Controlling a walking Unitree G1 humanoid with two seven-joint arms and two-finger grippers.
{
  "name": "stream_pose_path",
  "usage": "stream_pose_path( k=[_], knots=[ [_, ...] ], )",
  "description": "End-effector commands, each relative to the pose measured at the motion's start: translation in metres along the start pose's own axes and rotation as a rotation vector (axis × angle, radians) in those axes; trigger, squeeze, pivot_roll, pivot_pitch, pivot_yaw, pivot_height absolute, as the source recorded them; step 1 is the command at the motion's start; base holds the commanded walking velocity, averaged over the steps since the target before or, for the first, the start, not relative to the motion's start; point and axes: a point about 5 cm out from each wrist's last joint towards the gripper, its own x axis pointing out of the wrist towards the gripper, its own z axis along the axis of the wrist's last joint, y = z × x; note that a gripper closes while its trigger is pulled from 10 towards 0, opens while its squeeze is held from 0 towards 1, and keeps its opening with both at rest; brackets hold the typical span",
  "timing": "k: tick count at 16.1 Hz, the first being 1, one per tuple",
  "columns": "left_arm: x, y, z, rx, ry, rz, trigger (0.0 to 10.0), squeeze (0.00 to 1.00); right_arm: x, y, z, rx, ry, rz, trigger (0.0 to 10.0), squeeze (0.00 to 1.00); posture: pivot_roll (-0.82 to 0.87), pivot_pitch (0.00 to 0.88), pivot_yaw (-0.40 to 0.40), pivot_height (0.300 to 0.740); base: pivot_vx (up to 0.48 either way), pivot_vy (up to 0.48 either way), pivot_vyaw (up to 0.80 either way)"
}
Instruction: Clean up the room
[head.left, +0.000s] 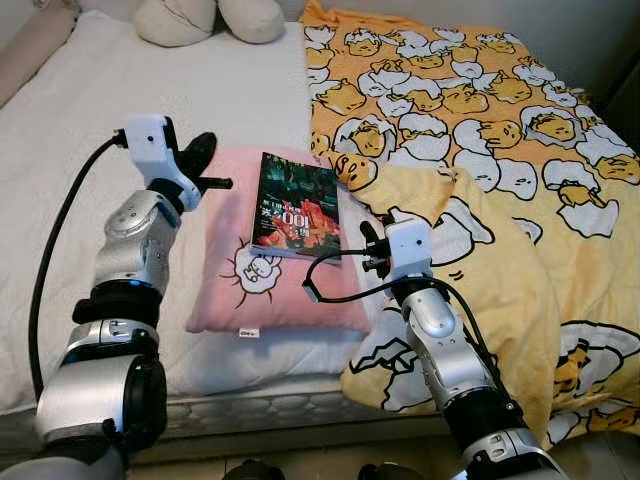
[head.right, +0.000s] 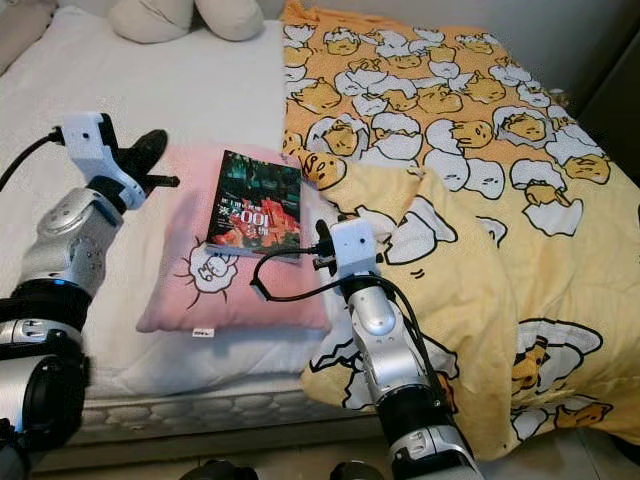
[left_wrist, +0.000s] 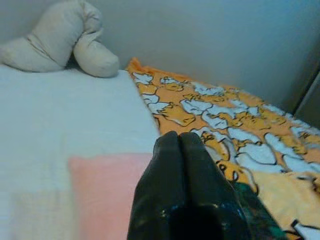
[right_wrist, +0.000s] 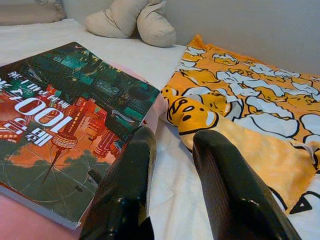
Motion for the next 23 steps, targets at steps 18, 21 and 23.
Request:
stream_pose_path(
  k=[18, 21, 23],
  knots=[
    [-0.001, -0.052, -0.054, 0.093, 0.119, -0.076, 10.0, 1.00, -0.010, -0.025, -0.006, -0.039, -0.013, -0.120, 10.0, 0.00, -0.10, 0.022, 0.010, 0.740, 0.000, 0.000, 0.00],
    [-0.001, -0.056, -0.051, 0.133, 0.093, -0.101, 10.0, 1.00, -0.002, -0.022, 0.001, -0.036, -0.026, -0.102, 10.0, 0.00, -0.09, 0.021, 0.007, 0.740, 0.000, 0.000, 0.00],
    [0.000, -0.058, -0.054, 0.151, 0.118, -0.119, 10.0, 1.00, 0.000, -0.026, 0.003, -0.042, -0.034, -0.116, 10.0, 0.00, -0.09, 0.021, 0.007, 0.740, 0.000, 0.000, 0.00]
  ],
)
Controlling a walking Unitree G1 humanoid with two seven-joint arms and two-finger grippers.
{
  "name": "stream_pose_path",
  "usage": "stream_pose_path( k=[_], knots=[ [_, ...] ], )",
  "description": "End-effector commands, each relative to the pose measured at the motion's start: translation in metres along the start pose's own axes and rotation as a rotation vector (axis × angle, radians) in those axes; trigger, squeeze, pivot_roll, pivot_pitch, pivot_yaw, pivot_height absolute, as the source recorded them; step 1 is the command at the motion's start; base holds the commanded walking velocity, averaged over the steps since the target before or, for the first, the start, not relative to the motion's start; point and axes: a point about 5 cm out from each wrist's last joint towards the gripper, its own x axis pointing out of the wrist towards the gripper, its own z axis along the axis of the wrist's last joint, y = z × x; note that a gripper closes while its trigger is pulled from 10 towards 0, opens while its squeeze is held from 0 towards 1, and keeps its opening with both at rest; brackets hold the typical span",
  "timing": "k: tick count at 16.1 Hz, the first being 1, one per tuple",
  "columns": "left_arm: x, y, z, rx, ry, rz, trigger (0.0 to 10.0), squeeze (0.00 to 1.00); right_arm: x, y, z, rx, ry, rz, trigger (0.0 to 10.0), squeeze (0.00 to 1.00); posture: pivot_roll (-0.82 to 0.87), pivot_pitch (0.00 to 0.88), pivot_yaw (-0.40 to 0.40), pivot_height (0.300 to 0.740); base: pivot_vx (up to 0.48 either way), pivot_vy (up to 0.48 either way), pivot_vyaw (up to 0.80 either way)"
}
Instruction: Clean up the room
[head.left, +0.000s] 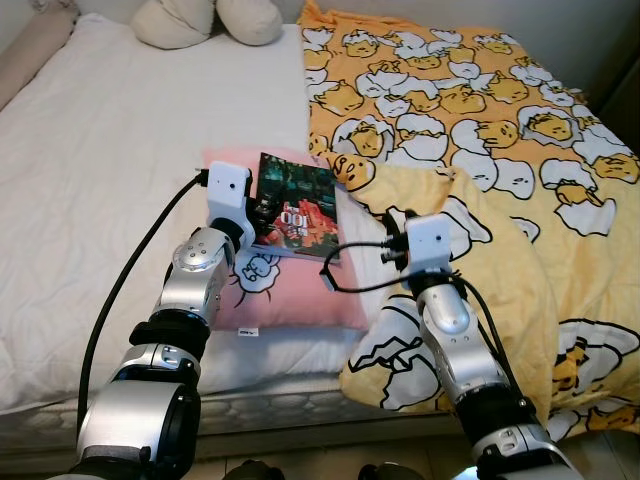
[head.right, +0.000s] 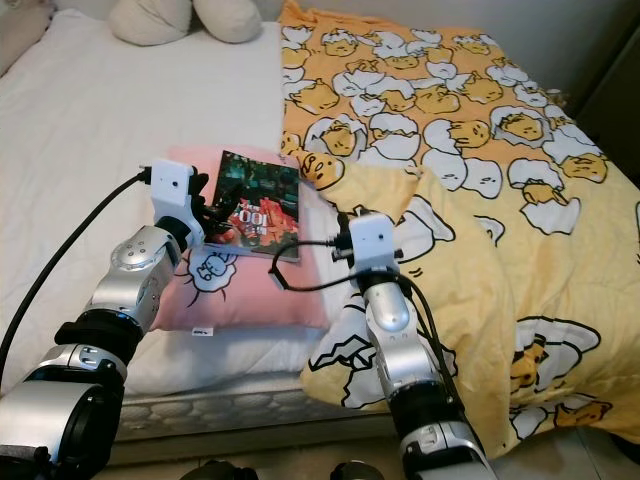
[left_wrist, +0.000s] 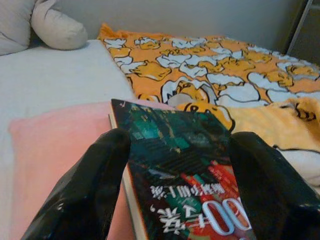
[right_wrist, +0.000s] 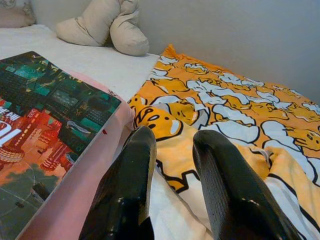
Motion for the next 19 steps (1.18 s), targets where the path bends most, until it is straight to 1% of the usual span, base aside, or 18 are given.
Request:
stream_pose_path(
  k=[1, 2, 4, 6, 8, 10, 11, 12, 13, 15, 17, 19],
  knots=[
    [0.001, 0.000, 0.000, 0.047, 0.019, -0.008, 10.0, 1.00, -0.001, -0.004, -0.002, -0.001, 0.004, -0.014, 10.0, 0.00, -0.09, 0.015, 0.010, 0.740, 0.000, 0.000, 0.00],
    [0.001, 0.001, -0.001, 0.068, 0.026, 0.010, 10.0, 1.00, -0.002, -0.004, -0.003, -0.001, 0.006, -0.014, 10.0, 0.00, -0.09, 0.015, 0.010, 0.740, 0.000, 0.000, 0.00],
    [0.001, 0.007, 0.005, 0.052, -0.011, 0.069, 10.0, 1.00, -0.002, -0.004, -0.004, -0.002, 0.007, -0.014, 10.0, 0.00, -0.10, 0.009, 0.013, 0.740, 0.000, 0.000, 0.00],
    [0.003, 0.006, 0.004, 0.059, 0.001, 0.075, 10.0, 1.00, -0.002, -0.004, -0.004, -0.005, 0.008, -0.013, 10.0, 0.00, -0.10, 0.002, 0.014, 0.740, 0.000, 0.000, 0.00],
    [0.003, 0.006, 0.002, 0.046, 0.011, 0.074, 10.0, 1.00, -0.003, -0.003, -0.005, -0.005, 0.009, -0.011, 10.0, 0.00, -0.10, 0.000, 0.015, 0.740, 0.000, 0.000, 0.00],
    [0.005, 0.002, -0.003, -0.021, 0.048, 0.051, 10.0, 1.00, -0.004, -0.002, -0.005, -0.004, 0.009, -0.009, 10.0, 0.00, -0.11, 0.000, 0.014, 0.740, 0.000, 0.000, 0.00],
    [0.005, -0.003, -0.009, -0.063, 0.082, 0.024, 10.0, 1.00, -0.005, -0.001, -0.006, -0.003, 0.011, -0.007, 10.0, 0.00, -0.11, 0.000, 0.014, 0.740, 0.000, 0.000, 0.00],
    [0.005, -0.007, -0.016, -0.077, 0.118, 0.012, 10.0, 0.87, -0.005, -0.001, -0.006, -0.003, 0.013, -0.007, 10.0, 0.00, -0.11, 0.000, 0.013, 0.740, 0.000, 0.000, 0.00],
    [0.005, -0.010, -0.020, -0.102, 0.135, 0.005, 10.0, 0.00, -0.006, -0.001, -0.007, -0.003, 0.015, -0.008, 10.0, 0.00, -0.11, 0.004, 0.013, 0.740, 0.000, 0.000, 0.00],
    [0.005, -0.016, -0.027, -0.129, 0.165, -0.004, 10.0, 0.00, -0.006, -0.002, -0.007, -0.004, 0.019, -0.010, 10.0, 0.00, -0.11, 0.009, 0.012, 0.740, 0.000, 0.000, 0.00],
    [0.004, -0.020, -0.032, -0.107, 0.203, 0.005, 10.0, 0.00, -0.006, -0.002, -0.008, -0.005, 0.022, -0.011, 10.0, 0.00, -0.12, 0.014, 0.010, 0.740, 0.000, 0.000, 0.00],
    [0.003, -0.018, -0.038, -0.099, 0.248, 0.034, 10.0, 0.00, -0.007, -0.002, -0.009, -0.006, 0.027, -0.011, 10.0, 0.00, -0.12, 0.014, 0.010, 0.740, 0.000, 0.000, 0.00]
  ],
)
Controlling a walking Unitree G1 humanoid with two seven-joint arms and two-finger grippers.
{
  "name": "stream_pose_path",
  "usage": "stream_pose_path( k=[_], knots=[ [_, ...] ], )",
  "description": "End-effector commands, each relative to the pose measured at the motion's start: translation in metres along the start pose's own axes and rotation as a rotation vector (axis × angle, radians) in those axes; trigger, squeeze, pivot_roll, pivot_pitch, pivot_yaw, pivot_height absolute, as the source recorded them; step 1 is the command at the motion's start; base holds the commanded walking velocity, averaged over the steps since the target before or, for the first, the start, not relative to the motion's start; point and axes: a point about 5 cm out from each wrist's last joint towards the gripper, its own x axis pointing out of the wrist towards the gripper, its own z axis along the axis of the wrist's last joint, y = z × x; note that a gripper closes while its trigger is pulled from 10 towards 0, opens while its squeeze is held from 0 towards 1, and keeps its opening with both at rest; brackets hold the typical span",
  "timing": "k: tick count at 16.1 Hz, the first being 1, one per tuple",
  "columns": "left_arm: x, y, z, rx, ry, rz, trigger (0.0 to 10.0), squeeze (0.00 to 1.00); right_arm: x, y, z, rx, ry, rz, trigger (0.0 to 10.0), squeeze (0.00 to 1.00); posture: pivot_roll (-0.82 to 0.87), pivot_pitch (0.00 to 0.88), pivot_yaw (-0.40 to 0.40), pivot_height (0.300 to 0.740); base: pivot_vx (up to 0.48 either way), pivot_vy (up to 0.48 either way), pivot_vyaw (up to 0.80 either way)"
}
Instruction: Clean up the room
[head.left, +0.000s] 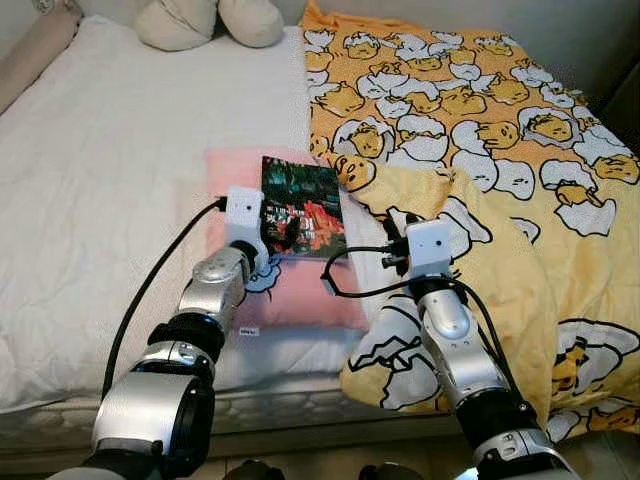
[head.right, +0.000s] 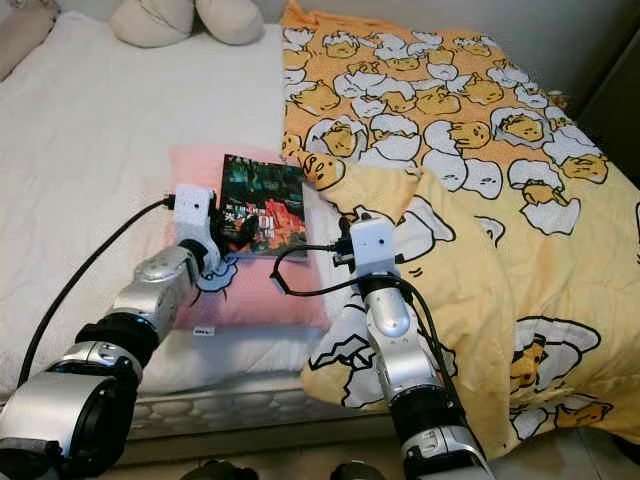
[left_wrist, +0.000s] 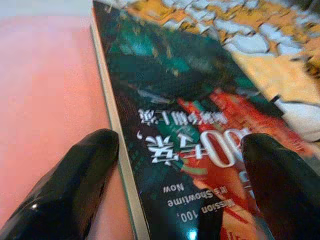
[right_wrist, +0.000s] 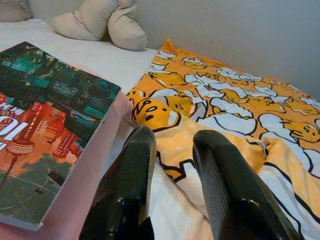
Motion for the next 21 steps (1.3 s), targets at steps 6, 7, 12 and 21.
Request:
stream_pose_path(
  k=[6, 7, 12, 21],
  knots=[
    [-0.005, 0.000, -0.032, -0.042, 0.215, 0.008, 0.0, 0.00, -0.002, -0.002, -0.002, -0.007, 0.015, -0.009, 10.0, 0.00, -0.13, 0.024, 0.013, 0.740, 0.000, 0.000, 0.00],
    [-0.006, 0.000, -0.035, -0.040, 0.220, 0.004, 0.0, 0.00, -0.003, -0.002, -0.003, -0.007, 0.017, -0.008, 10.0, 0.00, -0.13, 0.025, 0.014, 0.740, 0.000, 0.000, 0.00],
    [-0.006, 0.001, -0.032, 0.015, 0.195, -0.032, 0.0, 0.00, -0.003, -0.001, -0.004, -0.007, 0.022, -0.006, 10.0, 0.00, -0.12, 0.025, 0.012, 0.740, 0.000, 0.000, 0.00],
    [-0.005, -0.003, -0.028, 0.009, 0.127, -0.084, 0.0, 0.00, -0.002, -0.001, -0.003, -0.008, 0.019, -0.002, 10.0, 0.00, -0.12, 0.028, 0.003, 0.740, 0.000, 0.000, 0.00]
  ],
)
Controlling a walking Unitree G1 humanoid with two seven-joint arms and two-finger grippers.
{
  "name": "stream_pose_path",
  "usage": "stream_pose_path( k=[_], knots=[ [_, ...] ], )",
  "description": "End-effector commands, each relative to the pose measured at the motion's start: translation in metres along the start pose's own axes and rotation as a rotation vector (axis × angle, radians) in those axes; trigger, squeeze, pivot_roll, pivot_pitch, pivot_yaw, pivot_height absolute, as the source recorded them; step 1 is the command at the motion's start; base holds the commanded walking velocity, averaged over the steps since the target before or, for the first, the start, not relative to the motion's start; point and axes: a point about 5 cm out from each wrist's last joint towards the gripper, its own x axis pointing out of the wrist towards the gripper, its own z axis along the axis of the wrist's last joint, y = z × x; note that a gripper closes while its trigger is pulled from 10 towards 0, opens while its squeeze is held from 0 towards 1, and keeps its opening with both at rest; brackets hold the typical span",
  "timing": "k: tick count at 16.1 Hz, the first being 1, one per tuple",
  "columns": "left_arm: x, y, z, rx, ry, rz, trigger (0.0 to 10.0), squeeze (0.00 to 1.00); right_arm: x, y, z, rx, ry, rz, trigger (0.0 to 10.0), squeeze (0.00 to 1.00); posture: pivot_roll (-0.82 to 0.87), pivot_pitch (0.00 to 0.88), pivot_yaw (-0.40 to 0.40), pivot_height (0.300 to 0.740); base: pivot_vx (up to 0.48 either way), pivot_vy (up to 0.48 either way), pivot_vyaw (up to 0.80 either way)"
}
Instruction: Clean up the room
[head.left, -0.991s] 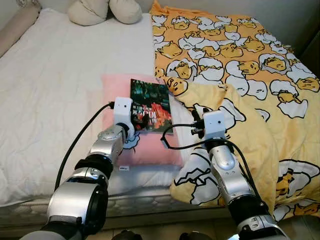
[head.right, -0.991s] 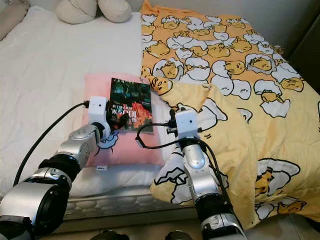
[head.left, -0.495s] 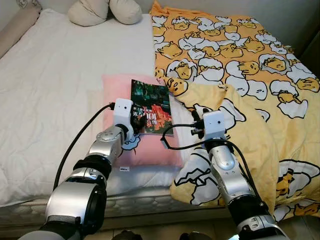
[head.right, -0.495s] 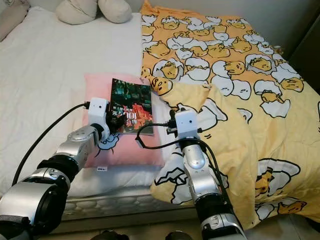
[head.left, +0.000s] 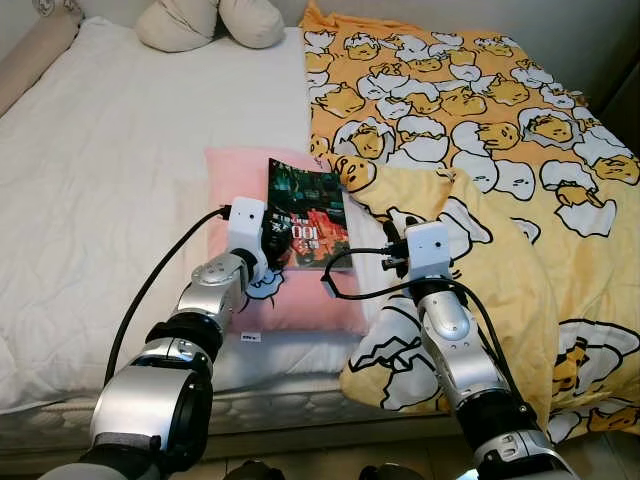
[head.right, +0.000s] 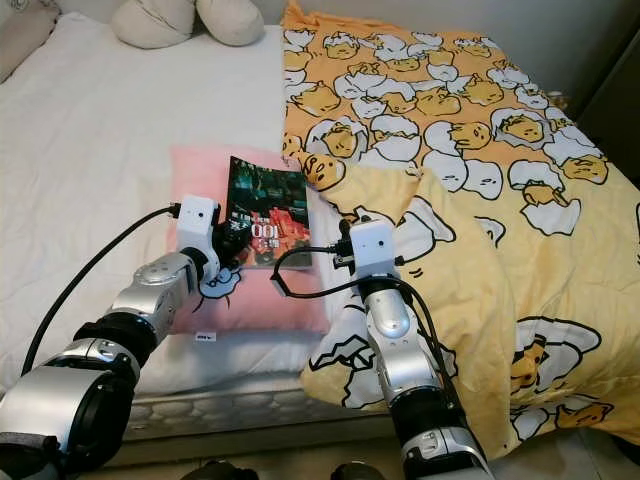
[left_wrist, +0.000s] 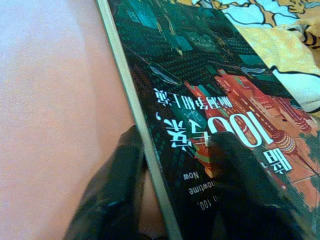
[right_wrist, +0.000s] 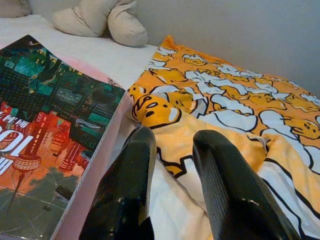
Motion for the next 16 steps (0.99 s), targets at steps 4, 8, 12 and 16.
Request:
stream_pose_path(
  k=[4, 8, 12, 16],
  knots=[
    [-0.003, -0.005, -0.019, 0.003, 0.065, -0.038, 0.0, 0.00, -0.001, -0.001, -0.001, -0.005, 0.004, -0.001, 10.0, 0.00, -0.12, 0.031, 0.003, 0.740, 0.000, 0.000, 0.00],
    [0.000, -0.001, 0.010, -0.099, -0.102, -0.011, 0.0, 0.00, -0.002, -0.002, 0.000, -0.004, 0.002, -0.003, 10.0, 0.00, -0.13, 0.032, 0.005, 0.740, 0.000, 0.000, 0.00],
    [-0.002, 0.013, 0.068, -0.106, -0.326, -0.017, 0.0, 0.00, -0.005, 0.003, -0.005, 0.080, 0.029, 0.065, 10.0, 0.00, -0.12, 0.031, 0.004, 0.740, 0.000, 0.000, 0.00],
    [-0.014, 0.027, 0.104, -0.102, -0.492, -0.007, 0.0, 0.00, -0.005, 0.006, -0.003, 0.107, 0.027, 0.088, 10.0, 0.00, -0.11, 0.017, 0.005, 0.740, 0.000, 0.000, 0.00]
  ],
)
